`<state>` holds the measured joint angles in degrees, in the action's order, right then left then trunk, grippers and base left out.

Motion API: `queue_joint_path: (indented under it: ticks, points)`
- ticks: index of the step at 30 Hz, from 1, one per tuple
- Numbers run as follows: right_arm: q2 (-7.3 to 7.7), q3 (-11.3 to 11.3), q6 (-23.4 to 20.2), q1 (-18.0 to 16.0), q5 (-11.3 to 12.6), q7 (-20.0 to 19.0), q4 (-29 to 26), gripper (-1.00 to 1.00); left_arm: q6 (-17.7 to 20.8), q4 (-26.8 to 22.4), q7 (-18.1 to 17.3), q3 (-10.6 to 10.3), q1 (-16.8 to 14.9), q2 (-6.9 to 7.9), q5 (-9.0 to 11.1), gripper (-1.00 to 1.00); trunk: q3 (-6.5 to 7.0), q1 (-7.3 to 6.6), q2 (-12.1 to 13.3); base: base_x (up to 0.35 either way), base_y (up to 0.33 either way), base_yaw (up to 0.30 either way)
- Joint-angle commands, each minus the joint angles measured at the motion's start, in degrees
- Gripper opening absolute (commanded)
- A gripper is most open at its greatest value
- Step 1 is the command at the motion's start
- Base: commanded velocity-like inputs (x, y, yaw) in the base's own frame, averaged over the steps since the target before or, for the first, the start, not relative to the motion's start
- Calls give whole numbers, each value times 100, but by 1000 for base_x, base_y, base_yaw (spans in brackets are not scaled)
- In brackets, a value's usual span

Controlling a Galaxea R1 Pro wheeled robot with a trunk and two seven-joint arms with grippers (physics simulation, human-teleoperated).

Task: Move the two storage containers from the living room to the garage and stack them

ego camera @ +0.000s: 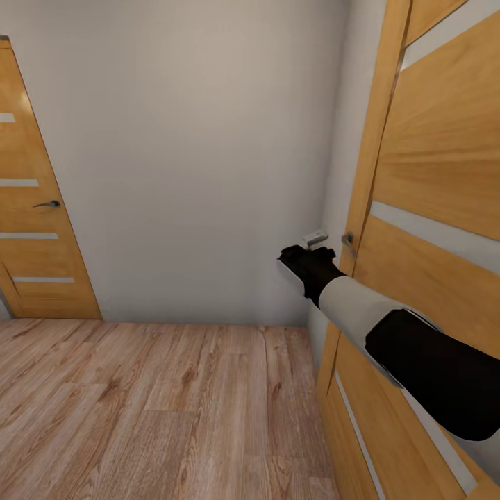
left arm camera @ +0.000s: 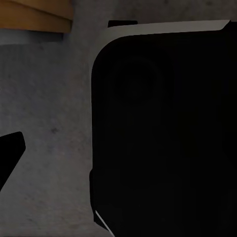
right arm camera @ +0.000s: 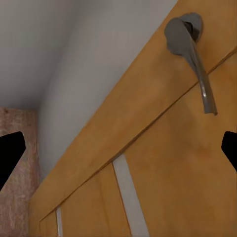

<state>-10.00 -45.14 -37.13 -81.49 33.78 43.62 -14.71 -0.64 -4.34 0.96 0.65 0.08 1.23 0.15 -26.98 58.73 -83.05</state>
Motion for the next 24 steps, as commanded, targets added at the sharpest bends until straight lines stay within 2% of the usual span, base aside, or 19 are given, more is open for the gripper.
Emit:
queue_joint_path:
  ticks: [1, 4, 6, 7, 8, 9, 11, 12, 14, 18, 24]
  points:
    - [0, -40, -7, -7, 56, 17, -16, 100, -7, -6, 10, 5, 1, 0, 2, 100, -6, 0, -3, 0, 0, 0]
    - [0, -24, 134, -7, 94, -20, -65, 100, -7, -6, 10, 5, 1, 0, 2, 100, -6, 0, -3, 0, 0, 0]
    - [0, -14, 268, -7, 225, -42, -93, 100, -7, -6, 10, 5, 1, 0, 2, 100, -6, 0, -3, 0, 0, 0]
    - [0, -10, 341, -5, 399, -56, -108, 100, -7, -6, 10, 5, 1, 0, 2, 100, -6, 0, -3, 0, 0, 0]
    - [0, -11, 403, 4, 671, -100, -128, 100, -7, -6, 10, 5, 1, 0, 2, 100, -6, 0, -3, 0, 0, 0]
    - [0, -11, 427, 7, 803, -130, -140, 100, -7, -6, 10, 5, 1, 0, 2, 100, -6, 0, -3, 0, 0, 0]
    - [0, -11, 500, 38, 1314, -331, -234, 100, -7, -6, 10, 5, 1, 0, 2, 100, -6, 0, -3, 0, 0, 0]
    - [0, -15, 521, 52, 1489, -471, -338, 100, -7, -6, 10, 5, 1, 0, 2, 100, -6, 0, -3, 0, 0, 0]
    - [0, -24, 539, 71, 1641, -620, -544, 100, -7, -6, 10, 6, 1, 0, 2, 100, -6, 0, -3, 0, 0, 0]
    - [0, -34, 553, 159, 1764, -741, -922, 100, -7, -6, 10, 8, 1, 0, 2, 100, -6, 0, -3, 0, 0, 0]
    - [0, -38, 542, 424, 1808, -797, -1446, 100, -7, -6, 10, 6, 1, 0, 2, 100, -6, 0, -3, 0, 0, 0]
